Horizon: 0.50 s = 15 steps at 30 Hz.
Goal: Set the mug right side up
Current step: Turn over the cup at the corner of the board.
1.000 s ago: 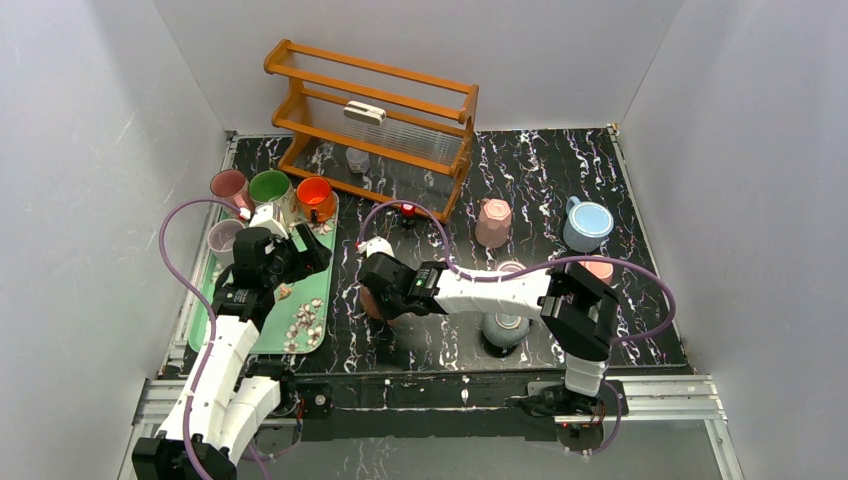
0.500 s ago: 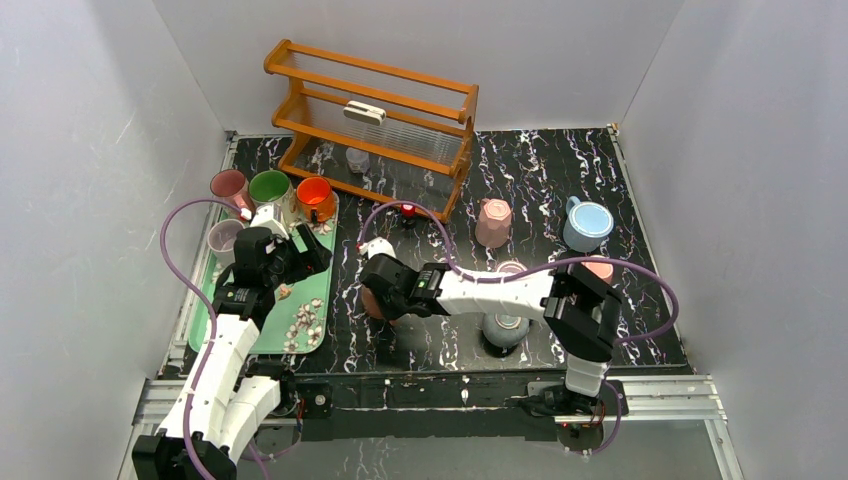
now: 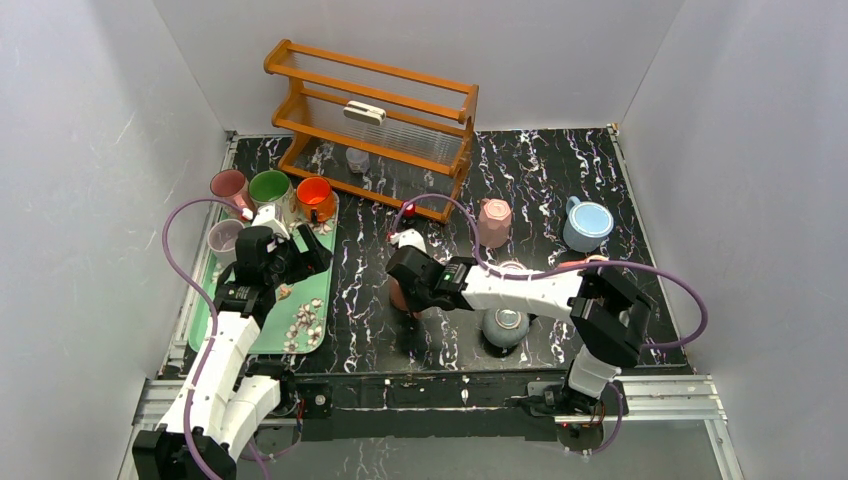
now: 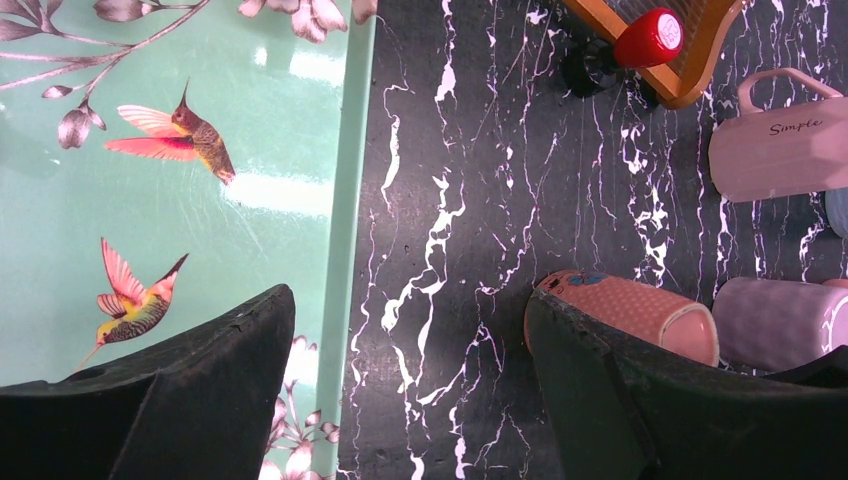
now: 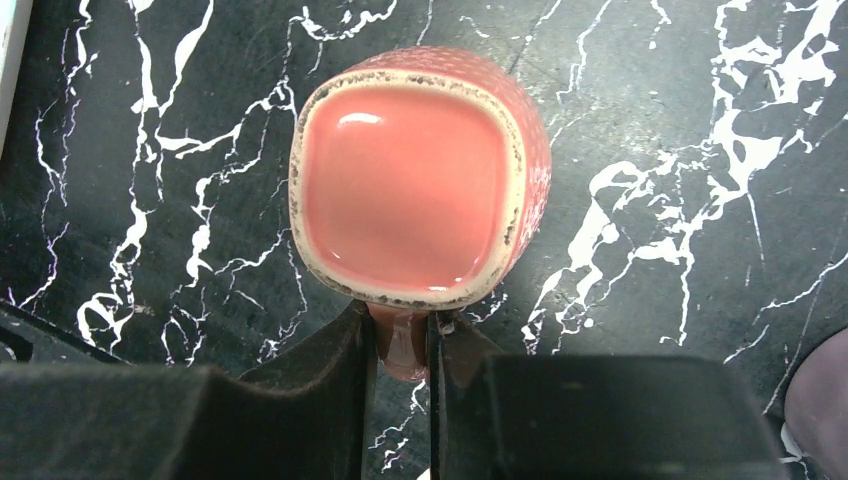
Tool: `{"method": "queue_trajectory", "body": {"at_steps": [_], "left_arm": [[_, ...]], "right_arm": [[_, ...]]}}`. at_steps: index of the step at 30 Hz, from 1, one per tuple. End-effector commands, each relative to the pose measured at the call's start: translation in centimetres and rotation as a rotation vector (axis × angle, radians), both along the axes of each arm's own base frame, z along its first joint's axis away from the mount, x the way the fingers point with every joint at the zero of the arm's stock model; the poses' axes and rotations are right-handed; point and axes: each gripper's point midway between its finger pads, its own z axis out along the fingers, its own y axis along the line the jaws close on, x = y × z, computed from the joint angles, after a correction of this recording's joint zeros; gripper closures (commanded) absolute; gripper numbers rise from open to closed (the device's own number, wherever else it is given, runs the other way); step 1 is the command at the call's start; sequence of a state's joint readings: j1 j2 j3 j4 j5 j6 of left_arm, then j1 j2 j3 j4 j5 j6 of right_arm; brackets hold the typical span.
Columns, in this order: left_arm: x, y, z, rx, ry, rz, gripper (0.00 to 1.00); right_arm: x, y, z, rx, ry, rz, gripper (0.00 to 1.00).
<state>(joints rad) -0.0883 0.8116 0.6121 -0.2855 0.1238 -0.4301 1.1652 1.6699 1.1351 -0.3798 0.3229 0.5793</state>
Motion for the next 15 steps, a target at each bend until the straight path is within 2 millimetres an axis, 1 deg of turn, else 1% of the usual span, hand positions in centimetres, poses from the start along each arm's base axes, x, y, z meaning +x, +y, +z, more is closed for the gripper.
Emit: {"method": "queue_trajectory", "body": {"at_steps": [1, 6, 10, 12, 15], "left_arm": [[-0.4, -0.2, -0.7, 0.003, 0.022, -0.014, 0.17], [-0.4, -0.2, -0.6, 0.005, 0.017, -0.015, 0.17], [-0.4, -0.4, -0.5, -0.006, 0.014, -0.021, 0.17], [-0.3, -0.7, -0.6, -0.015, 0.017, -0.028, 0.17], [-0.4, -0.7, -0.5, -0.016, 0.017, -0.033, 0.17]], "right_arm": [[0.9, 0.7, 2.6, 0.103, -0.033, -0.037, 0.99], [1.3, 1.4, 3.2, 0.143, -0.028, -0.037, 0.99], [1.6, 2.2, 4.2, 0.274, 0.049, -0.023, 0.99], [1.6, 2.3, 4.4, 0.314, 0.063, -0.025, 0.99], [2.0, 2.2, 4.9, 0.328, 0.047, -0.041, 0.99]]}}
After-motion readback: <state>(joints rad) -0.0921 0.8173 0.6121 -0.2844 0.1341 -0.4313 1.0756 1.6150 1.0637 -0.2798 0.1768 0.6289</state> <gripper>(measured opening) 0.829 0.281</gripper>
